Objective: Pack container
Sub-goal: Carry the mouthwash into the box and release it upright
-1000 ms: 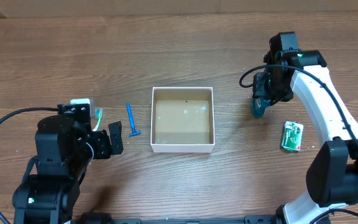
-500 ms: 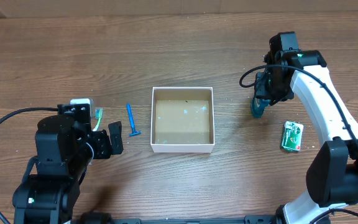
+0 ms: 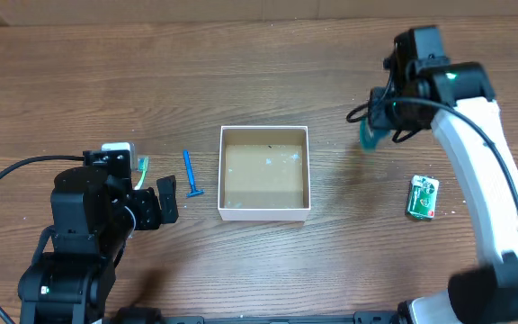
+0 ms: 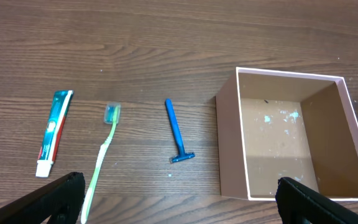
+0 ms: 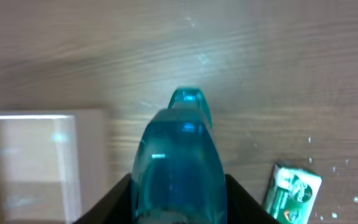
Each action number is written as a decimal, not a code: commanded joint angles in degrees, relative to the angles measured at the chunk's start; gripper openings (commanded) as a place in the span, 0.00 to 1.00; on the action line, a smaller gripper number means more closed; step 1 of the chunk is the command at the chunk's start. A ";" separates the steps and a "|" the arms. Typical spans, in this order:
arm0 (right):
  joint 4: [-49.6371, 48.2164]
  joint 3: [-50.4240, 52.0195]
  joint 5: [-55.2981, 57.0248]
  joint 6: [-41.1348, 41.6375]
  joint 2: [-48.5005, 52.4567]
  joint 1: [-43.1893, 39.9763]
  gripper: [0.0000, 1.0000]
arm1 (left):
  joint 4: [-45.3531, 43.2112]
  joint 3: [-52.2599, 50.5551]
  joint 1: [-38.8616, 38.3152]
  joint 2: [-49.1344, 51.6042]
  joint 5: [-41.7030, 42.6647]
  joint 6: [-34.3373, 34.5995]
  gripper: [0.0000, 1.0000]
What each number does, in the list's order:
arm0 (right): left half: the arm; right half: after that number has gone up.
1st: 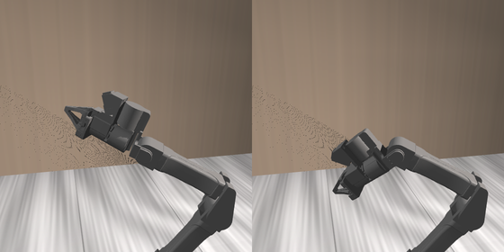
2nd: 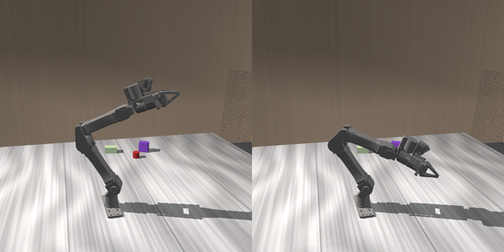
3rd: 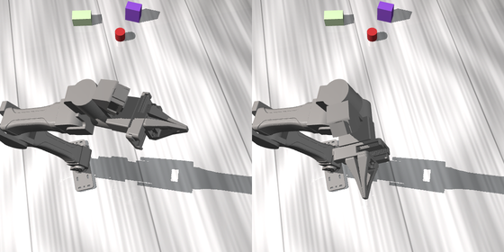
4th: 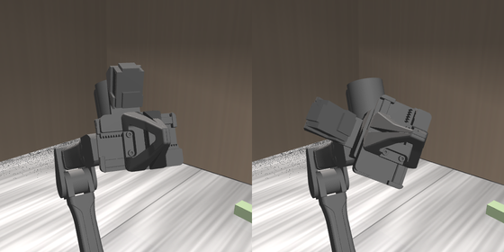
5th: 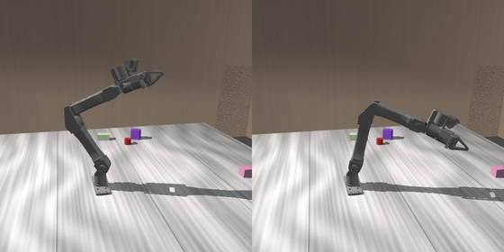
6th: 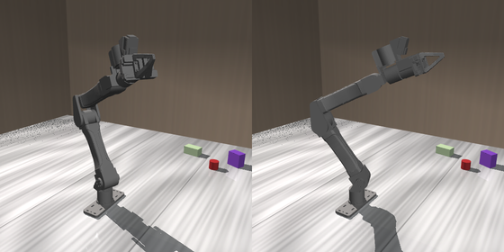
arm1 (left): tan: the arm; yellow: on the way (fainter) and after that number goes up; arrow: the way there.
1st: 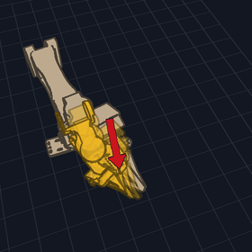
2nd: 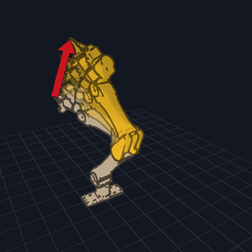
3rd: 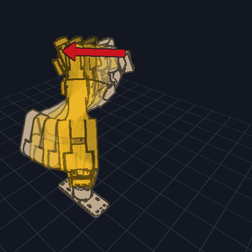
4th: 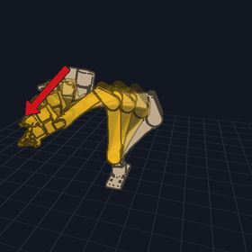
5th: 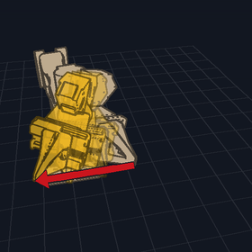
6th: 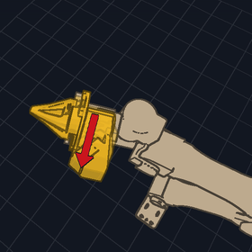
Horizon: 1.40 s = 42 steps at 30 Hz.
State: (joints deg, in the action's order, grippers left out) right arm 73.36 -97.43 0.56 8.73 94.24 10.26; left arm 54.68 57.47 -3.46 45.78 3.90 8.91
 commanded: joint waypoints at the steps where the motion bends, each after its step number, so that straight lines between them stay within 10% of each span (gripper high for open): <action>1: 3.67 -9.38 -1.29 4.31 -5.31 7.72 0.04 | -0.07 1.73 -0.31 -0.13 0.17 0.33 1.00; 11: 1.62 -11.28 4.52 18.34 1.36 29.44 0.04 | -0.04 1.73 -0.31 -0.13 0.20 0.33 1.00; 32: -9.03 -11.23 4.50 20.00 25.64 31.41 0.04 | -0.02 1.73 -0.31 -0.13 0.20 0.33 1.00; 36: -8.24 -11.23 3.32 19.10 25.64 31.41 0.47 | -0.04 1.70 -0.31 -0.13 0.17 0.33 1.00; 42: -7.56 -11.89 2.58 17.38 24.55 31.76 0.80 | -0.04 1.70 -0.31 -0.13 0.17 0.33 1.00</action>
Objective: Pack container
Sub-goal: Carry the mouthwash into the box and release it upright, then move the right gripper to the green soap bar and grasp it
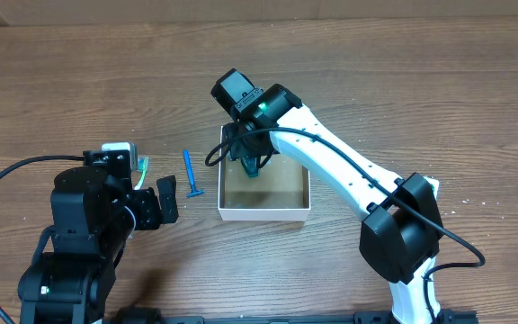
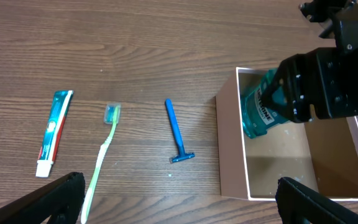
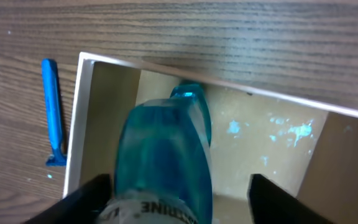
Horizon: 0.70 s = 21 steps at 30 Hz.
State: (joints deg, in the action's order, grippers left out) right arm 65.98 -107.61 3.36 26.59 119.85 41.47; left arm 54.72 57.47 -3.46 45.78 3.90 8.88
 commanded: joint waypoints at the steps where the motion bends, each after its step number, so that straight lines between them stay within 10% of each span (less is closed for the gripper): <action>1: 0.02 -2.21 0.35 -0.50 -1.68 0.61 0.82 | -0.09 1.70 -0.31 -0.13 0.17 0.35 1.00; 10: 4.22 -11.52 8.83 -1.11 -17.25 -3.13 1.00 | -0.07 1.70 -0.31 -0.02 0.13 0.33 1.00; 21: 27.52 -9.09 7.10 2.40 -31.30 -37.40 1.00 | 0.33 1.70 -0.31 -0.02 -0.02 0.33 1.00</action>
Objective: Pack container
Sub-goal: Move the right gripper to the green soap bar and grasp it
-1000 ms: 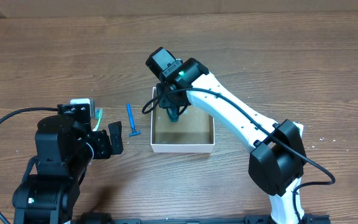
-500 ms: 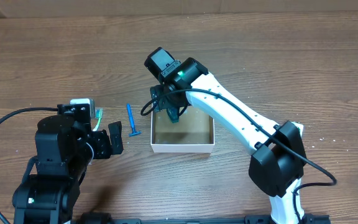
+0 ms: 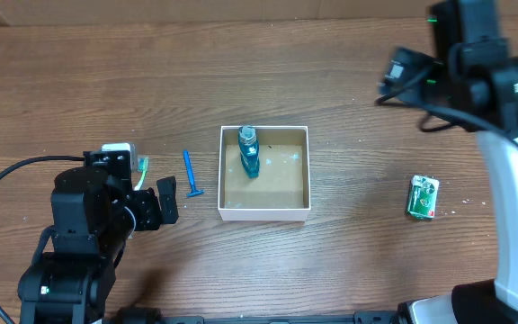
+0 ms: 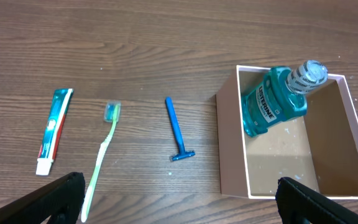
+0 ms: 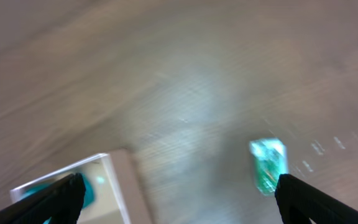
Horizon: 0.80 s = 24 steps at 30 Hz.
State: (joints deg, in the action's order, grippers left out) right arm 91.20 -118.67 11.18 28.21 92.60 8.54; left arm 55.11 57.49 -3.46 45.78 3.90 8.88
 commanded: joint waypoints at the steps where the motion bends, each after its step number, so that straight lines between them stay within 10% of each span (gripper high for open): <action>1: 2.75 3.89 -0.76 0.79 -5.81 -5.95 1.00 | -0.04 1.68 -0.31 -0.02 -0.02 0.33 1.00; 7: -7.52 29.29 -3.17 -4.35 -19.71 -16.35 1.00 | -0.04 1.68 -0.31 -0.02 -0.02 0.33 1.00; 13: -23.47 52.94 -14.67 -16.72 -13.40 -27.06 1.00 | -0.09 1.68 -0.31 -0.02 -0.02 0.33 1.00; 24: -33.79 56.39 -14.73 -19.74 9.16 -27.26 1.00 | -0.04 1.68 -0.31 -0.02 -0.02 0.33 1.00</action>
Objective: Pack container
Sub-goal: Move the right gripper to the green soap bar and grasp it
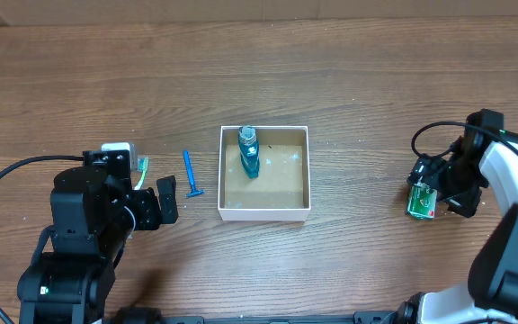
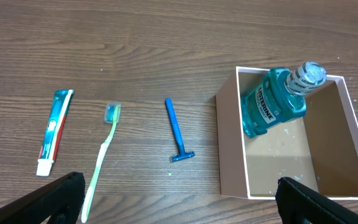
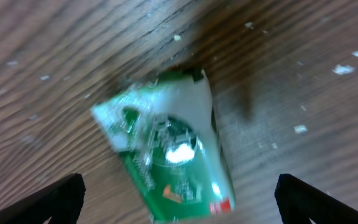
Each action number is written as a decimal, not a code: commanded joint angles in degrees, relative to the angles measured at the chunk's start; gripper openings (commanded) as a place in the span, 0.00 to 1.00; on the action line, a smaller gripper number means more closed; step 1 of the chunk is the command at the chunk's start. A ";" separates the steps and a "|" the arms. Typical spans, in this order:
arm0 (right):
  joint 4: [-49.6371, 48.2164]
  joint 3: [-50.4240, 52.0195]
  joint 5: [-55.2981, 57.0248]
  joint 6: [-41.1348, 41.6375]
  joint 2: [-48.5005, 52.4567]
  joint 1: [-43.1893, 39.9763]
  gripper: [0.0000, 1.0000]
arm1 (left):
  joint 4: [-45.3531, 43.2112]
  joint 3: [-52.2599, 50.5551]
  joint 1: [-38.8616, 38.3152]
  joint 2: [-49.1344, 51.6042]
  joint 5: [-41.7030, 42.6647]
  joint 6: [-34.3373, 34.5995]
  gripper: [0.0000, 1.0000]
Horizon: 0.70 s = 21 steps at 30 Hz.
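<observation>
The white box (image 1: 263, 213) sits mid-table, and the blue mouthwash bottle (image 1: 249, 155) stands in its back left part, also in the left wrist view (image 2: 275, 102). A green packet (image 3: 169, 155) lies on the table at the right (image 1: 421, 200). My right gripper (image 3: 180, 200) is open low over it, a finger on either side. My left gripper (image 2: 179, 202) is open at the left, apart from everything. A blue razor (image 2: 177, 130), a green toothbrush (image 2: 104, 149) and a toothpaste tube (image 2: 55, 132) lie left of the box.
The left arm's body (image 1: 88, 225) fills the front left and covers part of the toothbrush in the overhead view. Pale specks dot the wood around the packet. Bare wood lies behind the box and between it and the packet.
My right gripper was open high at the back right, with the packet far below it. Now it is down at the packet, fingers either side. The left arm and bottle have not moved.
My right gripper held the mouthwash bottle to the right of the box, then held it inside the box's back left part. Then the bottle stood in the box alone and the gripper was open, far off. Now it is at the green packet.
</observation>
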State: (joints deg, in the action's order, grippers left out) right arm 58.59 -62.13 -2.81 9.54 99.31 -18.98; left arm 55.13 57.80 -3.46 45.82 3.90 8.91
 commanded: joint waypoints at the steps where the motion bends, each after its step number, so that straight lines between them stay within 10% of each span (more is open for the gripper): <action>1: -1.70 -0.13 -0.74 -1.09 3.15 0.26 1.00 | -0.09 1.38 -0.31 -0.07 -0.02 0.31 1.00; 21: -6.64 3.26 0.57 -1.07 5.44 0.26 0.84 | 0.09 1.36 -0.31 -0.07 -0.02 0.31 1.00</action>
State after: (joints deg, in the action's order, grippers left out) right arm 52.66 -60.73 -2.02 8.78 104.07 -18.96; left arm 55.20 57.80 -3.46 45.82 3.90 8.91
